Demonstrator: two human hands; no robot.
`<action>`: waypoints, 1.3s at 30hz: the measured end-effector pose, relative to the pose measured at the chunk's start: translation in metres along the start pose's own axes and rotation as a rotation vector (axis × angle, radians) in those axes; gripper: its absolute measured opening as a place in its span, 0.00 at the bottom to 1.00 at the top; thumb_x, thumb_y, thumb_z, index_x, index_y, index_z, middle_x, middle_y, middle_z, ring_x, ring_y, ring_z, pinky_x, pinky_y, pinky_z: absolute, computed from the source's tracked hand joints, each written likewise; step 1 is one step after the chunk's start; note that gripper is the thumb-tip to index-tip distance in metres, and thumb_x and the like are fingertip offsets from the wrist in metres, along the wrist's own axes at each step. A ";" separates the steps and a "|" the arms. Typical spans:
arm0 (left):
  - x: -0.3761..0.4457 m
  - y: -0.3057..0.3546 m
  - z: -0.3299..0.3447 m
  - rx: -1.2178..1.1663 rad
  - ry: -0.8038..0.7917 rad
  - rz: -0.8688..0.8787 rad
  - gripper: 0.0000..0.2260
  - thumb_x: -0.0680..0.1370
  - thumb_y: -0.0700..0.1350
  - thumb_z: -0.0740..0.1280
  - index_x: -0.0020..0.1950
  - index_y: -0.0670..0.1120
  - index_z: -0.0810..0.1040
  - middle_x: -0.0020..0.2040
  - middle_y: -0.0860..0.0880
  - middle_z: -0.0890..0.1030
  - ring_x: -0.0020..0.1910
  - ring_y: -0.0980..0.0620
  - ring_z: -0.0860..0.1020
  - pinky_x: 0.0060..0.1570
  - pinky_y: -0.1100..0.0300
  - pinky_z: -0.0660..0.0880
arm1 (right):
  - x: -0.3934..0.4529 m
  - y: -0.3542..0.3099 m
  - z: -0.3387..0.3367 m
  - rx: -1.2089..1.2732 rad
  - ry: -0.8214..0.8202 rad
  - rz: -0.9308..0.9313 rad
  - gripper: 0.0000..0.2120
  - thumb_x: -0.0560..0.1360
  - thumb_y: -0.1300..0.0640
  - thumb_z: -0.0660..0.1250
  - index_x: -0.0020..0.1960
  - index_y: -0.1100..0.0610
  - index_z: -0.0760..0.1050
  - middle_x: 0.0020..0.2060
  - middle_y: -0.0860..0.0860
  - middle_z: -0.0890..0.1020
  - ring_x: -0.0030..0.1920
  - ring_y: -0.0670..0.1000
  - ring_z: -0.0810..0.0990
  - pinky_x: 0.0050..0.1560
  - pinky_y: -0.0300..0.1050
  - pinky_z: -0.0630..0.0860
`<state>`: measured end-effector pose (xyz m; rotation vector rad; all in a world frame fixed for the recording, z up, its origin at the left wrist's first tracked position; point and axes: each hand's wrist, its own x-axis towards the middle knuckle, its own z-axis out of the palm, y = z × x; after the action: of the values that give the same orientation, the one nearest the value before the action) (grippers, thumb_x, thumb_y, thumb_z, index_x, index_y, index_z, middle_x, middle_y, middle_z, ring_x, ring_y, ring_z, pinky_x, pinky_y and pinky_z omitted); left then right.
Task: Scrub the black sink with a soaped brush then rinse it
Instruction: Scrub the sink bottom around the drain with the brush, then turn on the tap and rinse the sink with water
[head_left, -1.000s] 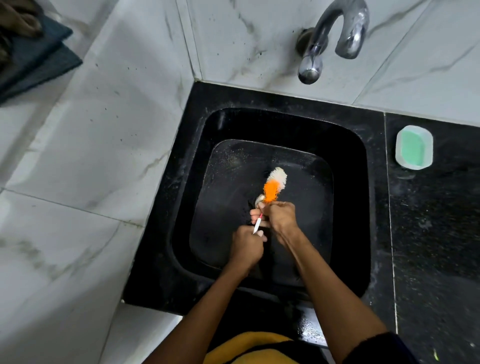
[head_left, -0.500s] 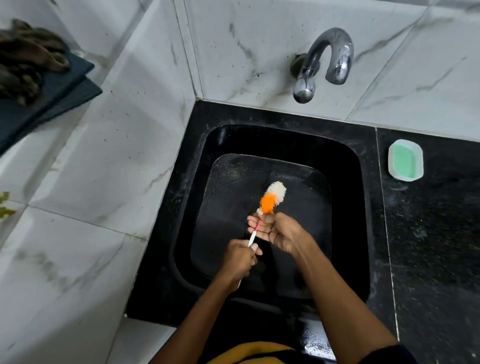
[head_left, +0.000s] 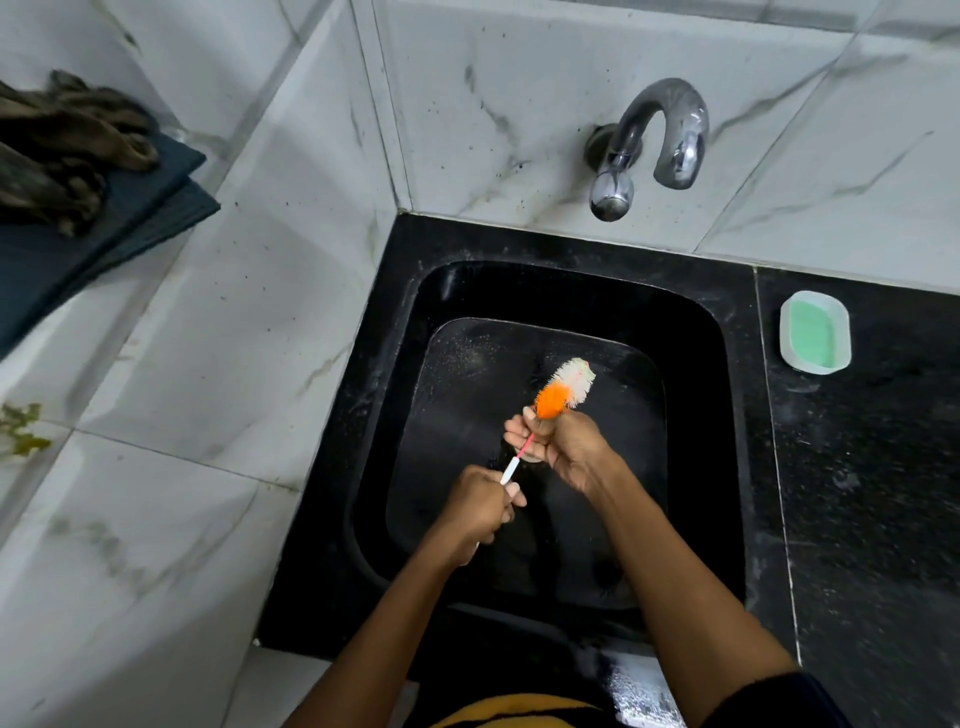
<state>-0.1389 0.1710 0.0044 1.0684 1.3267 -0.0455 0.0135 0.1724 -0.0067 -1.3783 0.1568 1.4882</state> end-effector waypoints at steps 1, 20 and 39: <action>0.001 0.004 -0.002 0.024 -0.006 -0.015 0.13 0.81 0.40 0.61 0.38 0.42 0.78 0.25 0.48 0.70 0.19 0.56 0.62 0.22 0.66 0.55 | 0.001 -0.001 0.000 -0.058 0.033 -0.012 0.04 0.75 0.73 0.65 0.49 0.68 0.74 0.45 0.64 0.82 0.39 0.58 0.85 0.35 0.47 0.81; 0.002 0.042 0.019 0.129 0.215 0.082 0.13 0.78 0.42 0.64 0.35 0.47 0.82 0.28 0.49 0.77 0.27 0.53 0.73 0.30 0.61 0.68 | 0.002 -0.047 -0.005 -0.477 0.013 -0.123 0.12 0.73 0.62 0.73 0.51 0.69 0.77 0.44 0.63 0.84 0.42 0.58 0.86 0.42 0.49 0.83; -0.043 -0.025 0.006 -0.099 0.400 0.014 0.15 0.78 0.40 0.63 0.33 0.43 0.82 0.22 0.48 0.75 0.21 0.54 0.71 0.27 0.62 0.66 | 0.036 -0.247 0.052 -0.378 0.051 -0.489 0.05 0.78 0.57 0.61 0.46 0.57 0.72 0.31 0.55 0.72 0.25 0.50 0.71 0.22 0.37 0.67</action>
<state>-0.1624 0.1306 0.0229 1.0348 1.6614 0.2540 0.1676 0.3372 0.1118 -1.6104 -0.4249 1.1014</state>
